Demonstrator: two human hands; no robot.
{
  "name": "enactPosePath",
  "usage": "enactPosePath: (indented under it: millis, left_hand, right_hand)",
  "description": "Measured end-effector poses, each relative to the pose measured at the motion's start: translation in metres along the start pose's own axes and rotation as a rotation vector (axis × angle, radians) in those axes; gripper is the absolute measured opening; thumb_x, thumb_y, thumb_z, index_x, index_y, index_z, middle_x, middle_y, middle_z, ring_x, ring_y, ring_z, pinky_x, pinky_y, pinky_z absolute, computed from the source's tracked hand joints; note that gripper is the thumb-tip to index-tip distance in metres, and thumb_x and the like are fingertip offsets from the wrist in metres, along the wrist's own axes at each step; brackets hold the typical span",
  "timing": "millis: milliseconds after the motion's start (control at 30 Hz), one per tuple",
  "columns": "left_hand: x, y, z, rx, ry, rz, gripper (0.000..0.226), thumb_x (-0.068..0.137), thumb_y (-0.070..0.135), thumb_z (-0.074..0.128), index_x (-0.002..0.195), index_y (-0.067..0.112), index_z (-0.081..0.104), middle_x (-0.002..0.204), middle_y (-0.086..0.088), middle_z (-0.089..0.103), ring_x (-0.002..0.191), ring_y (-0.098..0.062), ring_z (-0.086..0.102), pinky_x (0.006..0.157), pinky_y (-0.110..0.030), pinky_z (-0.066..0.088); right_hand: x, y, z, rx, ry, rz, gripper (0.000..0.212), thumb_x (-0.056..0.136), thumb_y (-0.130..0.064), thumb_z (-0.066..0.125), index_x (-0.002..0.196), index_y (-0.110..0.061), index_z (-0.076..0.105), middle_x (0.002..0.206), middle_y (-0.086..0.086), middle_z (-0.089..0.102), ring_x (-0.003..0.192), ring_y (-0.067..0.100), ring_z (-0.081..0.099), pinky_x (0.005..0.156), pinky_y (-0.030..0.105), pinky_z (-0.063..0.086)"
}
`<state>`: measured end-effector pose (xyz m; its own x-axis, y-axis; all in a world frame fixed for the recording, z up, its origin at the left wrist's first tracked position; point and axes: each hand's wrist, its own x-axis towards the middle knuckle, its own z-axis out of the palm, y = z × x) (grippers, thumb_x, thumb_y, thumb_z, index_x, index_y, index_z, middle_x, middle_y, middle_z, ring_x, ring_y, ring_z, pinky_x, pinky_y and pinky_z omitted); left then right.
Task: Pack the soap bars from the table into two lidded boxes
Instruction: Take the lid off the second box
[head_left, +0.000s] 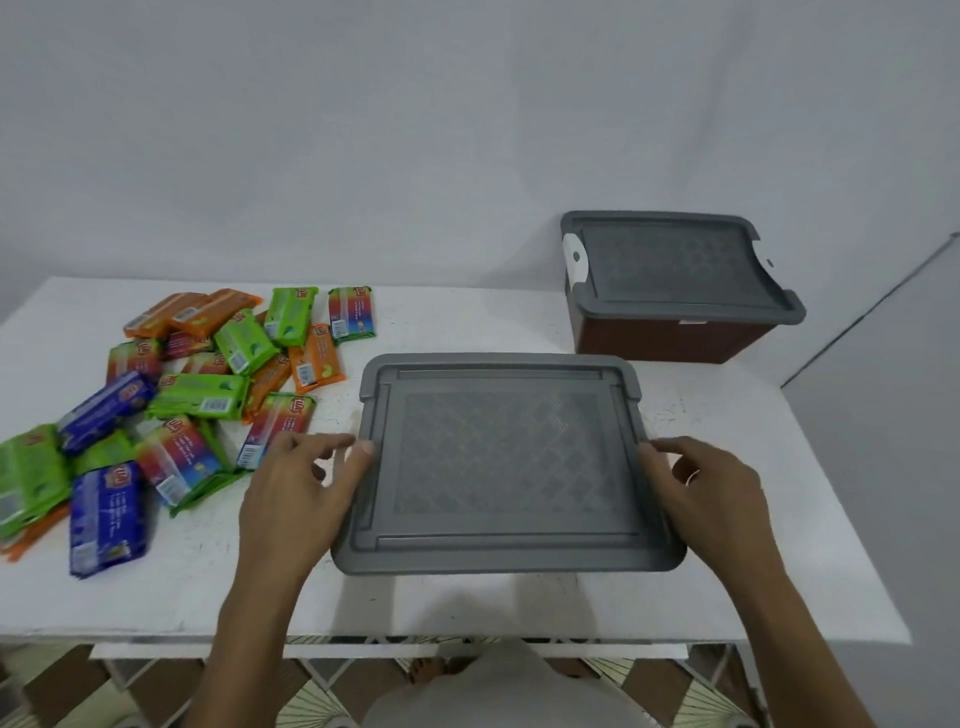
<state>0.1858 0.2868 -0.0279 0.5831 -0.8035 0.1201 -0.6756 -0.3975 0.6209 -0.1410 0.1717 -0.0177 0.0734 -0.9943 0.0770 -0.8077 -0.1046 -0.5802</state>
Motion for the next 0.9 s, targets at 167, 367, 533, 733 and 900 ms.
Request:
enactPosePath:
  millis: [167, 367, 533, 733, 900]
  left_hand:
    - [0.002, 0.011, -0.005, 0.167, -0.073, 0.005, 0.028, 0.088, 0.046, 0.058, 0.092, 0.023, 0.073, 0.082, 0.004, 0.060, 0.071, -0.017, 0.057, 0.062, -0.036, 0.051]
    - [0.007, 0.025, -0.037, -0.184, -0.002, -0.007, 0.038, 0.080, 0.052, 0.068, 0.107, 0.026, 0.073, 0.085, -0.006, 0.065, 0.076, -0.019, 0.061, 0.068, -0.039, 0.053]
    - [0.022, 0.056, -0.057, -0.625, 0.054, -0.008, 0.023, 0.083, 0.042, 0.062, 0.096, 0.029, 0.075, 0.072, 0.003, 0.069, 0.068, -0.019, 0.059, 0.068, -0.038, 0.054]
    - [0.055, 0.073, -0.065, -0.886, -0.082, -0.070, 0.047, 0.096, 0.053, 0.038, 0.091, 0.024, 0.075, 0.096, -0.005, 0.074, 0.081, -0.014, 0.062, 0.067, -0.032, 0.046]
    - [0.092, 0.090, -0.061, -0.731, -0.034, 0.124, 0.021, 0.098, 0.026, 0.053, 0.105, 0.020, 0.072, 0.095, 0.010, 0.073, 0.089, 0.000, 0.065, 0.069, -0.021, 0.053]
  right_hand:
    - [-0.007, -0.007, 0.002, -0.095, -0.009, 0.008, 0.031, 0.093, -0.039, 0.058, 0.111, -0.017, 0.071, 0.067, -0.011, 0.057, 0.060, 0.004, 0.052, 0.055, 0.022, 0.039]
    - [-0.002, -0.020, -0.036, 0.290, 0.007, 0.008, 0.016, 0.090, -0.031, 0.064, 0.098, -0.022, 0.076, 0.065, 0.008, 0.066, 0.061, 0.025, 0.061, 0.059, 0.037, 0.054]
    - [0.017, -0.038, -0.059, 0.699, 0.030, -0.073, 0.019, 0.094, -0.016, 0.061, 0.107, -0.022, 0.073, 0.063, 0.008, 0.062, 0.051, 0.021, 0.049, 0.047, 0.026, 0.044]
    - [0.051, -0.052, -0.073, 1.039, -0.054, -0.012, 0.032, 0.100, -0.021, 0.045, 0.089, -0.018, 0.075, 0.087, 0.007, 0.072, 0.069, 0.021, 0.061, 0.060, 0.030, 0.053]
    - [0.084, -0.058, -0.081, 0.892, 0.000, -0.184, 0.019, 0.097, -0.013, 0.055, 0.105, -0.017, 0.071, 0.080, -0.008, 0.071, 0.068, 0.008, 0.064, 0.059, 0.021, 0.052]
